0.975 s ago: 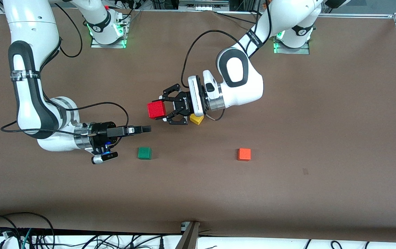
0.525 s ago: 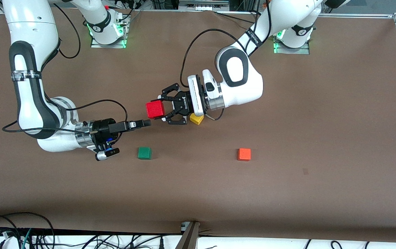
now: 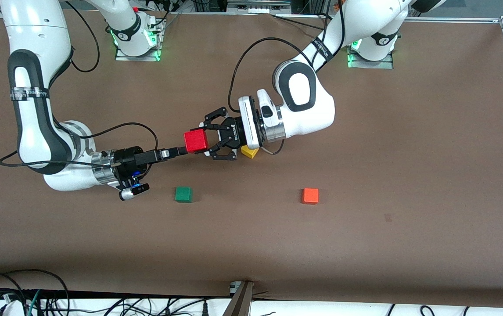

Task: Pass red block to right arm, stack on blue
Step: 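Close the right gripper on the red cube held by the left gripper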

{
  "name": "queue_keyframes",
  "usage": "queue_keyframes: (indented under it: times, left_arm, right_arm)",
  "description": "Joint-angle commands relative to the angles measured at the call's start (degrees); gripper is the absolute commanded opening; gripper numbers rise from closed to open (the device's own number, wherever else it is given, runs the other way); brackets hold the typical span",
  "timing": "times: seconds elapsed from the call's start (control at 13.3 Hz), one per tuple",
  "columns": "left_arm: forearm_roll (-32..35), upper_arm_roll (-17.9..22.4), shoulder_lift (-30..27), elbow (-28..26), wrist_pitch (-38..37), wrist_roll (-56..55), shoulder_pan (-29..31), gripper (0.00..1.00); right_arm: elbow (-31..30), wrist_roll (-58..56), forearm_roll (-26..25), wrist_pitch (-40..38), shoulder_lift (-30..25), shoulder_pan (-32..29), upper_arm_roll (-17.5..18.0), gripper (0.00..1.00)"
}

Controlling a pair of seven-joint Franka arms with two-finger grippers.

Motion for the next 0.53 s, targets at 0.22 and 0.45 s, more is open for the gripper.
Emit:
queue_keyframes:
  times: [0.22,0.45]
  left_arm:
    - [-2.2,0.3,4.8,7.5,1.6,1.7,-1.9,0.00]
    - [-2.1,0.5,5.2,8.4,1.9,1.4,-2.5,0.00]
  right_arm:
    - [-1.7,1.1,-0.6,0.7,-2.1,0.2,0.0,0.99]
    - [-1.6,1.1,-0.4,1.5,-2.1,0.4,0.1,0.99]
